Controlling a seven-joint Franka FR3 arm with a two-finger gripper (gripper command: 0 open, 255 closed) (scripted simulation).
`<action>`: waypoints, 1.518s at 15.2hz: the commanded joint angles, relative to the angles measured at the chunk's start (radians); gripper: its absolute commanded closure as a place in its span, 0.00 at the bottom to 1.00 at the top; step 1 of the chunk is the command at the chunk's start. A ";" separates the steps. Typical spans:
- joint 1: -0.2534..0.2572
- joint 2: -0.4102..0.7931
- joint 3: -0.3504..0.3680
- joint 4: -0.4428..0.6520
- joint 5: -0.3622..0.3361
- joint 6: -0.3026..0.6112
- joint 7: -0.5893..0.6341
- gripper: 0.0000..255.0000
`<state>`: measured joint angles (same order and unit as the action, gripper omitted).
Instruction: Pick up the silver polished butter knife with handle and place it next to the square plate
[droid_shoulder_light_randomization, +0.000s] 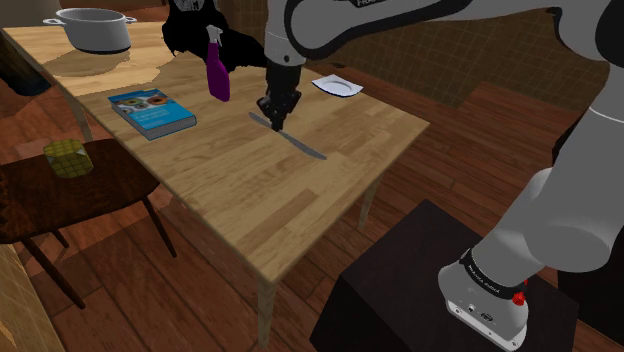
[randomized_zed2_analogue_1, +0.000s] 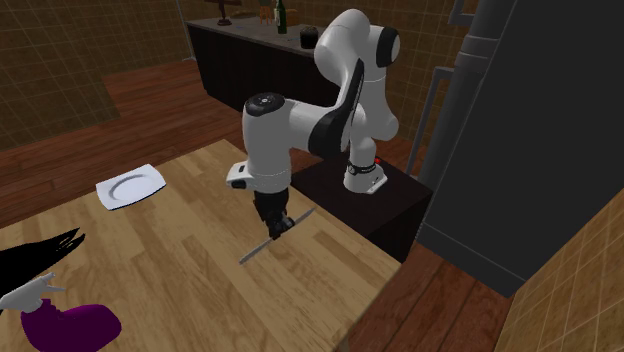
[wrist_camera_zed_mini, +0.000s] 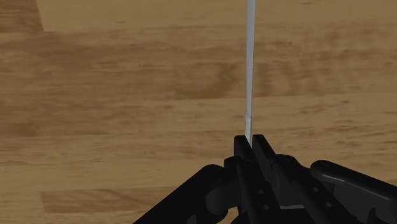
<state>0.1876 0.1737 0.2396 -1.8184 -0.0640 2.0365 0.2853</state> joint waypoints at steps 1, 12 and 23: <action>0.000 -0.007 0.001 0.016 0.002 -0.023 -0.001 1.00; -0.147 -0.050 -0.101 -0.036 0.041 -0.007 -0.263 1.00; -0.286 0.017 -0.203 0.056 0.066 -0.032 -0.514 1.00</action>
<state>-0.0846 0.1831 0.0462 -1.7669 -0.0008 2.0013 -0.2025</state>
